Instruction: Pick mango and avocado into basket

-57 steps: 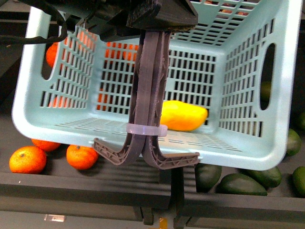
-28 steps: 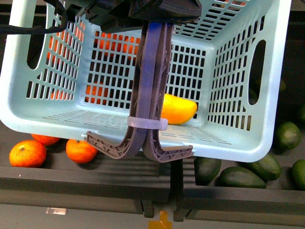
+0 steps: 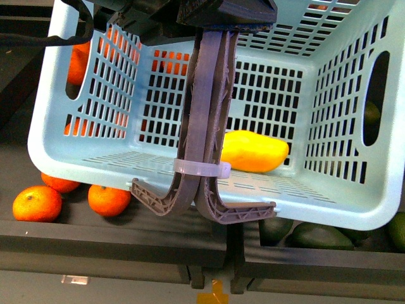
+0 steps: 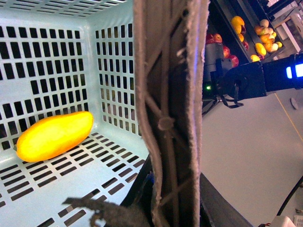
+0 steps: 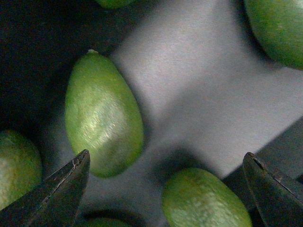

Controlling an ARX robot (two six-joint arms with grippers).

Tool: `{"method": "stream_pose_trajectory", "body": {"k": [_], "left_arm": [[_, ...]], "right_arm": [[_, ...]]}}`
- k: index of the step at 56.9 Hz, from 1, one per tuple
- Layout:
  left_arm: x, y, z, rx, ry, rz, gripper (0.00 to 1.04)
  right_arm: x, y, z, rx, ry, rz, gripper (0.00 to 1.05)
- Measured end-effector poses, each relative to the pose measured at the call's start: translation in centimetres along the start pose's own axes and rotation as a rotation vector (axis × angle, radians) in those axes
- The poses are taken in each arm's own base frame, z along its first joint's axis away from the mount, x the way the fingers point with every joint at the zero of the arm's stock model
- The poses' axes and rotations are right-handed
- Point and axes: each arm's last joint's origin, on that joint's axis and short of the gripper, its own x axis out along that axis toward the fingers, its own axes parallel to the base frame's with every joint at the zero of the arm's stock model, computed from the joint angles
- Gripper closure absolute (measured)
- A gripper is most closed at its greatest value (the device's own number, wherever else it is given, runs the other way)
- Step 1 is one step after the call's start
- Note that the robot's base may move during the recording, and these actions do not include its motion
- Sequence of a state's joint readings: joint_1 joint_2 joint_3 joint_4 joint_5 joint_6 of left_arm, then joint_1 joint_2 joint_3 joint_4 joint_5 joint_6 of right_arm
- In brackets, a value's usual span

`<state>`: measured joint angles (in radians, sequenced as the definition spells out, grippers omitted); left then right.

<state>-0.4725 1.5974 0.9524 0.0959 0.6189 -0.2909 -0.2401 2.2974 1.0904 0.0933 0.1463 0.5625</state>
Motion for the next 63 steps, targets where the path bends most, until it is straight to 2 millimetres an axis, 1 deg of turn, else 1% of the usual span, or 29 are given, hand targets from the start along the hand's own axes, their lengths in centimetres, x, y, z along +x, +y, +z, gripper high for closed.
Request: {"method": "stream_pose_trajectory", "body": {"k": [10,18,30,44,51,52,54,56,57,59,60,63], "left_arm": [[0.0,0.0,0.0,0.001,-0.004,0.014,0.97],[0.0,0.1,0.0,0.0,-0.006,0.018,0.97],[0.0,0.1,0.0,0.0,-0.004,0.012,0.97],[0.0,0.1,0.0,0.0,-0.003,0.008,0.97],[0.0,0.1,0.0,0.0,-0.004,0.012,0.97],[0.0,0.1,0.0,0.0,-0.004,0.013,0.97],[0.0,0.1,0.0,0.0,-0.005,0.015,0.97],[0.0,0.1,0.0,0.0,-0.005,0.015,0.97],[0.0,0.1,0.0,0.0,-0.005,0.015,0.97],[0.0,0.1,0.0,0.0,-0.005,0.015,0.97],[0.0,0.1,0.0,0.0,-0.005,0.015,0.97],[0.0,0.1,0.0,0.0,-0.005,0.015,0.97]], "right_arm": [[1.9,1.3,-0.2,0.026,0.002,0.013,0.09],[2.9,2.1,-0.3,0.031,0.024,0.019,0.09],[4.2,3.3,-0.6,0.011,0.011,0.02,0.09],[6.1,2.9,-1.8,0.0,0.042,-0.025,0.09],[6.3,2.9,-1.9,-0.001,0.043,-0.029,0.09],[6.3,2.9,-1.9,0.0,0.04,-0.031,0.1],[6.3,3.0,-1.8,-0.001,0.035,-0.033,0.17],[6.2,3.0,-1.7,0.0,0.032,-0.031,0.2],[6.1,3.1,-1.6,0.001,0.03,-0.029,0.23],[6.0,3.1,-1.5,0.001,0.027,-0.027,0.27],[5.8,3.1,-1.5,0.002,0.024,-0.025,0.3],[5.4,3.1,-1.3,0.005,0.017,-0.019,0.36]]}}
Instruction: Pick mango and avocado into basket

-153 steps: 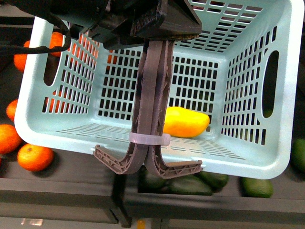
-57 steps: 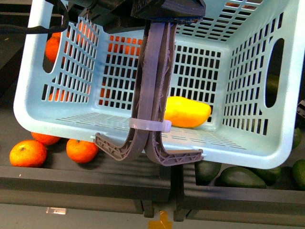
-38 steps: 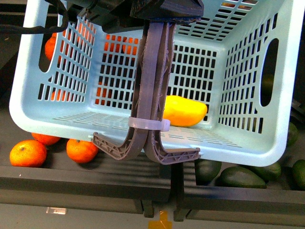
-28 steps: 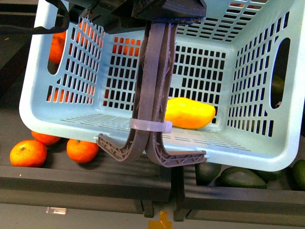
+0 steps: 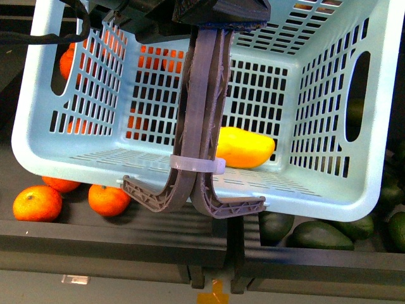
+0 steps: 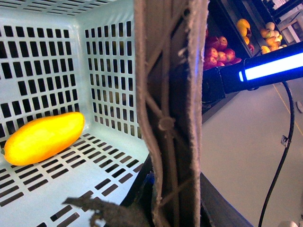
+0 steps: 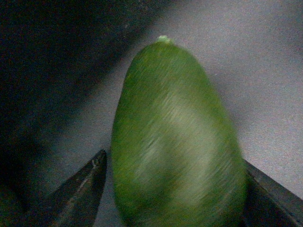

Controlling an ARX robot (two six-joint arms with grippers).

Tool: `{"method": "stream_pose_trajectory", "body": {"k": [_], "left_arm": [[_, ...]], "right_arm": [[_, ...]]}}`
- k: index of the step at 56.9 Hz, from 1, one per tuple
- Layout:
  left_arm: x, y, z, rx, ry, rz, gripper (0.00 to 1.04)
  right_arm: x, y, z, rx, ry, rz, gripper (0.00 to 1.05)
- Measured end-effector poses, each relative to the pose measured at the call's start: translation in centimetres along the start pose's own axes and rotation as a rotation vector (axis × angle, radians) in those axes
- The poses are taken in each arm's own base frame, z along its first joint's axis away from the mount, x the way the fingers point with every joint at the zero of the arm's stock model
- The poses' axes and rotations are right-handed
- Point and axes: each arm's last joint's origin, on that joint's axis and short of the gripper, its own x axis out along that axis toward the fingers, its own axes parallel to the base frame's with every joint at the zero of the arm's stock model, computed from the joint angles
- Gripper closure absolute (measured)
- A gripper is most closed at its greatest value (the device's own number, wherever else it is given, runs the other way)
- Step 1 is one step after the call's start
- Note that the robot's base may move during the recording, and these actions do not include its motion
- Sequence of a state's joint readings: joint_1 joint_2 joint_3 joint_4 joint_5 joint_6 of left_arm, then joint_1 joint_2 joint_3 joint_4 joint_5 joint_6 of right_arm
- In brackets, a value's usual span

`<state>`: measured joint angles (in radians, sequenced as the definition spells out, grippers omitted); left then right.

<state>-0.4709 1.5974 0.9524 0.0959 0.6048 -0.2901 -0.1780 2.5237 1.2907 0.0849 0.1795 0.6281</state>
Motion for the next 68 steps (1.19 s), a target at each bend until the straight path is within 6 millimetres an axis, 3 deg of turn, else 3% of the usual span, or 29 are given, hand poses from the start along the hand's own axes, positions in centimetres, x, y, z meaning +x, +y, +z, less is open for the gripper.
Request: {"method": "stream_pose_trajectory", "body": {"k": [4,12,16,22,23,33,39,46,55,64,68], "left_arm": [[0.0,0.0,0.0,0.0,0.0,0.0,0.97],[0.0,0.0,0.0,0.0,0.001,-0.004,0.97],[0.0,0.0,0.0,0.0,0.001,-0.004,0.97],[0.0,0.0,0.0,0.0,0.001,-0.004,0.97],[0.0,0.0,0.0,0.0,0.001,-0.004,0.97],[0.0,0.0,0.0,0.0,0.001,-0.003,0.97],[0.0,0.0,0.0,0.0,0.001,-0.003,0.97],[0.0,0.0,0.0,0.0,0.001,-0.004,0.97],[0.0,0.0,0.0,0.0,0.001,-0.003,0.97],[0.0,0.0,0.0,0.0,0.001,-0.004,0.97],[0.0,0.0,0.0,0.0,0.001,-0.004,0.97]], "right_arm": [[-1.2,0.1,0.6,-0.004,-0.028,0.011,0.45],[-4.9,0.0,2.6,-0.015,-0.114,0.04,0.51],[-8.8,0.1,4.1,-0.028,-0.197,0.085,0.52],[-17.0,1.1,5.1,-0.074,-0.306,0.245,0.52],[-19.1,1.6,4.9,-0.089,-0.321,0.299,0.52],[-29.8,4.0,2.2,-0.194,-0.385,0.585,0.52],[-33.9,5.3,-0.4,-0.262,-0.395,0.696,0.52],[-35.0,6.5,-3.4,-0.328,-0.366,0.723,0.52],[-33.3,7.5,-6.7,-0.396,-0.324,0.658,0.52],[-32.5,8.0,-8.2,-0.424,-0.307,0.652,0.52],[-32.6,8.2,-8.6,-0.437,-0.305,0.663,0.42]]}}
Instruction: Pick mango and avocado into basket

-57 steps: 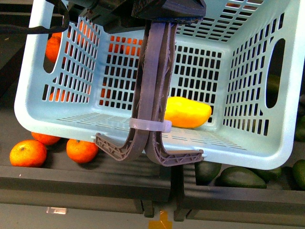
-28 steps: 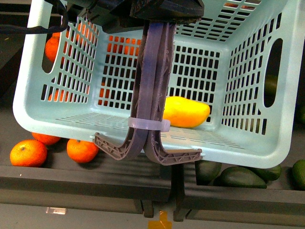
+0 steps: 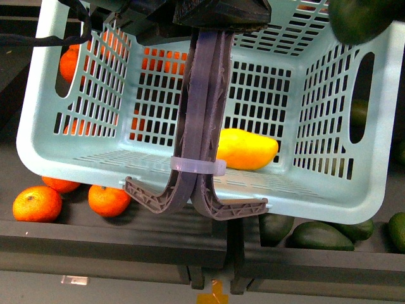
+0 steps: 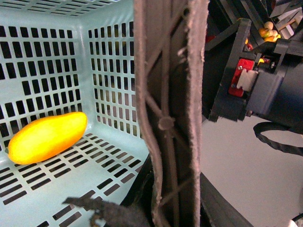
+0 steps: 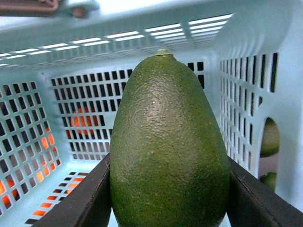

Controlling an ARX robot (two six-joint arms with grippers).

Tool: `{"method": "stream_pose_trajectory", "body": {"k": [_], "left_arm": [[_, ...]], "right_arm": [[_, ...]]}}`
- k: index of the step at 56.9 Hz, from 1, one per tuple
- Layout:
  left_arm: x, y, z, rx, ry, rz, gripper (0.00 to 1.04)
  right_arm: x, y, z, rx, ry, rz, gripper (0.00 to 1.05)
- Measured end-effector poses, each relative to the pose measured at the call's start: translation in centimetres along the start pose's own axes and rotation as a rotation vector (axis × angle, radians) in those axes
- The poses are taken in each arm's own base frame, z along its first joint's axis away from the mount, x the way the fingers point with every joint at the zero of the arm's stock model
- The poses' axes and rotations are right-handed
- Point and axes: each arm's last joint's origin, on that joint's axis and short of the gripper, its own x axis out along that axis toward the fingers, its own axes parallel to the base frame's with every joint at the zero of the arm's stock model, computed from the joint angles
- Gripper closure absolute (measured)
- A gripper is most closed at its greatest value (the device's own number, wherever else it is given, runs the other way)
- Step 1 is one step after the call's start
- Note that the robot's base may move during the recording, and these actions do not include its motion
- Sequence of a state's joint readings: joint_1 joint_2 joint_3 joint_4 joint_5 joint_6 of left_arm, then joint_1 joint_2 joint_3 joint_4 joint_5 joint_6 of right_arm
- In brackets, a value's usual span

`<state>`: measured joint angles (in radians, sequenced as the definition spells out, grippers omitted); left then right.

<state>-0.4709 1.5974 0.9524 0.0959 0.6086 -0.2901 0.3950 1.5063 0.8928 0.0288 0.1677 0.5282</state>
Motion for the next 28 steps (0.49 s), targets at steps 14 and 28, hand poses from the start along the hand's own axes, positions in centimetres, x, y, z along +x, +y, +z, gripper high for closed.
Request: {"method": "stream_pose_trajectory", "body": {"k": [14,28], "left_arm": [[0.0,0.0,0.0,0.0,0.0,0.0,0.97],[0.1,0.1,0.0,-0.006,0.001,0.007,0.98]], "right_arm": [[-0.2,0.0,0.0,-0.042,-0.038,-0.042,0.08],[-3.7,-0.8,0.7,-0.174,-0.23,-0.121,0.09]]}}
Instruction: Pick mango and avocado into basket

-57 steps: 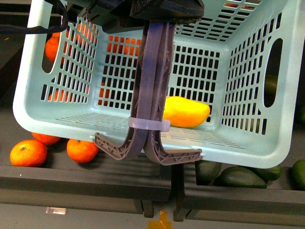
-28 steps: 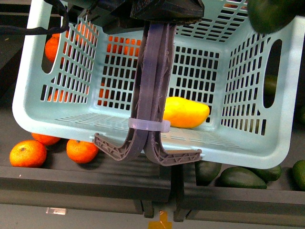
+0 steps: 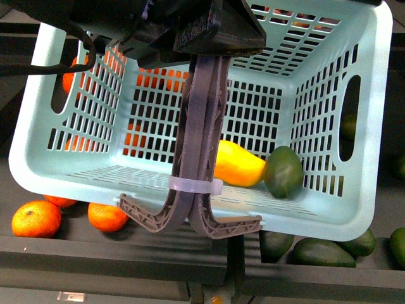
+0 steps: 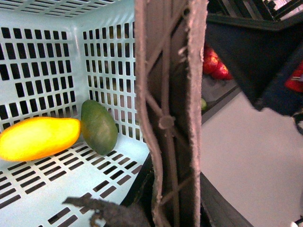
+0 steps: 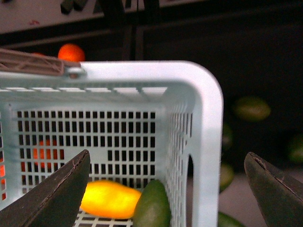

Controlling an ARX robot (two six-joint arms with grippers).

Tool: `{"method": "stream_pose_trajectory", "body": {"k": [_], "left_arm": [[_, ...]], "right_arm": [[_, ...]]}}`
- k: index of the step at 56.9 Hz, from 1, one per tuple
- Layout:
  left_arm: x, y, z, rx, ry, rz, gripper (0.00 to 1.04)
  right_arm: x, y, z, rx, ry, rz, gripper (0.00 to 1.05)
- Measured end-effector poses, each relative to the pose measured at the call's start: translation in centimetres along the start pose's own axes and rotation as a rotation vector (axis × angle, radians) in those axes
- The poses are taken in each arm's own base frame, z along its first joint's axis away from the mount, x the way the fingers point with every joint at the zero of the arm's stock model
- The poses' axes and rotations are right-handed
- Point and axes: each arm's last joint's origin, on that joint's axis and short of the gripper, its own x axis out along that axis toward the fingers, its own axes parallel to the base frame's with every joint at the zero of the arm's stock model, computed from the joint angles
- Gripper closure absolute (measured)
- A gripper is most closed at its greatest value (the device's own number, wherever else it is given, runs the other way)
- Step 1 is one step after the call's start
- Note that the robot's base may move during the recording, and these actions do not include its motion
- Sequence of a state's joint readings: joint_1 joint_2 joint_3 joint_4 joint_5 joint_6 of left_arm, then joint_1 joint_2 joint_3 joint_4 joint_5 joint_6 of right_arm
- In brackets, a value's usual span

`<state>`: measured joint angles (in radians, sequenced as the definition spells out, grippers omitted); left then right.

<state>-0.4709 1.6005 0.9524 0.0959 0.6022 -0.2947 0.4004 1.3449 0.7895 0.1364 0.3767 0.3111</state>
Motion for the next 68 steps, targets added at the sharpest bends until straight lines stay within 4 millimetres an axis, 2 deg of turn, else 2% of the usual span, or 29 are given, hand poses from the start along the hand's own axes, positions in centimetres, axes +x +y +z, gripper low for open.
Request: {"method": "stream_pose_trajectory", "body": {"k": [8,16,21,25,36,42,63,68], "left_arm": [[0.0,0.0,0.0,0.001,0.0,0.0,0.98],[0.0,0.0,0.0,0.0,0.001,-0.004,0.98],[0.0,0.0,0.0,0.0,0.001,-0.004,0.98],[0.0,0.0,0.0,0.002,0.001,-0.004,0.98],[0.0,0.0,0.0,0.001,0.0,-0.001,0.98],[0.0,0.0,0.0,0.002,0.001,-0.003,0.98],[0.0,0.0,0.0,0.002,0.0,-0.002,0.98],[0.0,0.0,0.0,0.002,0.0,-0.002,0.98]], "right_arm": [[-3.5,-0.8,0.1,-0.096,-0.108,-0.011,0.09],[-6.1,-1.5,-2.1,-0.194,-0.107,-0.032,0.09],[-6.7,-2.9,-3.4,-0.149,-0.305,0.053,0.28],[-7.2,-4.3,-4.1,-0.131,-0.369,0.054,0.4],[-8.4,-7.8,-6.9,-0.145,-0.373,0.047,0.85],[-8.9,-8.8,-7.6,-0.15,-0.377,0.047,1.03],[-10.0,-10.6,-9.4,-0.147,-0.377,0.044,1.03],[-10.3,-11.6,-9.7,-0.149,-0.377,0.055,1.03]]}}
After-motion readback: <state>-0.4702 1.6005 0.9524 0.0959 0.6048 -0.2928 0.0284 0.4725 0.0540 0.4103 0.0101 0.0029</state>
